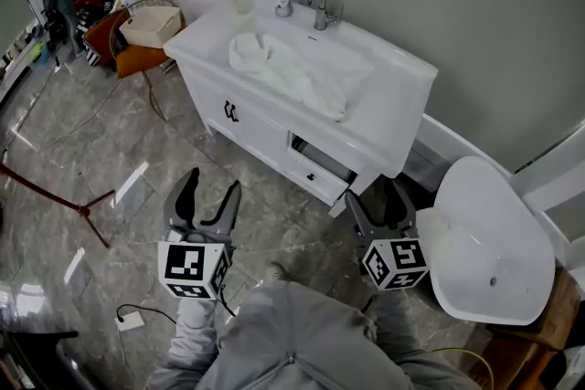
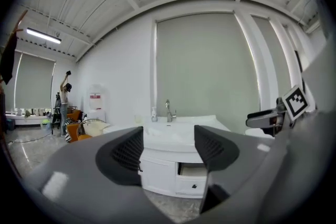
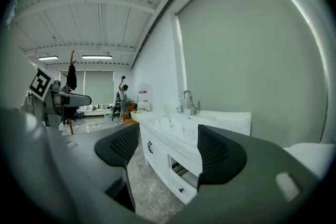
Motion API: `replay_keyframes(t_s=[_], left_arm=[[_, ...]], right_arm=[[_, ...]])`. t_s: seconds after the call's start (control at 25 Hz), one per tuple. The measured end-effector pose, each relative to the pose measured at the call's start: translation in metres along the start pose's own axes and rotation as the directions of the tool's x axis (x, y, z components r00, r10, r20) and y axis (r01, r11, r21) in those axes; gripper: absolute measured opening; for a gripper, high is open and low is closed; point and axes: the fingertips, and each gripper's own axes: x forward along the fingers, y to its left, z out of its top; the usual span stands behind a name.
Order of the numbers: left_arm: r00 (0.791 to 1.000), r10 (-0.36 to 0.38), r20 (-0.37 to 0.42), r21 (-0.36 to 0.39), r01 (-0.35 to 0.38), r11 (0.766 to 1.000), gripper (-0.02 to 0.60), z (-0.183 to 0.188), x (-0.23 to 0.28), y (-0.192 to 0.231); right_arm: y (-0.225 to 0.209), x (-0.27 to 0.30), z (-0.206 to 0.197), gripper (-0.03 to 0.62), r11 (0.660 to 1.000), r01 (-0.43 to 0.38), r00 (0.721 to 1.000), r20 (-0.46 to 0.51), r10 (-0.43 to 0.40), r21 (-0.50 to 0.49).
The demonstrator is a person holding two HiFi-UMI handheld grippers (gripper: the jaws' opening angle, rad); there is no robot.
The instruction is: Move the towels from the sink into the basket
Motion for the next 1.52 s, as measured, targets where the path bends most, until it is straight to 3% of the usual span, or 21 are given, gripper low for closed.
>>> replay_keyframes(t_s=[0.32,0.6,0.96,1.16,1.32,1.52], left_arm=[[0.998,-0.058,-0.018,-0.003,0.058,0.998,0.327,0.001,0.078,0.034],[0.999,-0.02,-0.031,-0.026,0.019,0.999,0.327,-0.01,0.126,0.079],[0.998,0.049,-0.042,-0.018,-0.05,0.999,0.327,0.001,0.228,0.148],[0.995,0.006,-0.098,0.073,0.002,0.997,0.327,0.009,0.311,0.157],[0.976,-0.079,-0.201,0.218,0.124,0.968,0.327,0.008,0.373,0.148],[0.917,-0.142,-0.373,0.363,0.285,0.887,0.337,-0.016,0.426,0.139]], right_arm=[[-0.005,0.073,0.01,0.351,0.999,0.038,0.999,-0.007,-0.038,0.015],[-0.014,0.148,0.012,0.351,1.0,0.028,0.999,-0.027,-0.028,-0.01],[-0.03,0.278,0.025,0.353,0.998,-0.042,0.996,-0.087,0.037,-0.052],[-0.053,0.349,0.013,0.353,0.991,-0.124,0.971,-0.21,0.11,-0.053],[-0.072,0.386,-0.001,0.354,0.989,-0.144,0.949,-0.285,0.133,-0.02],[-0.08,0.413,-0.028,0.354,0.978,-0.207,0.888,-0.413,0.199,0.026]])
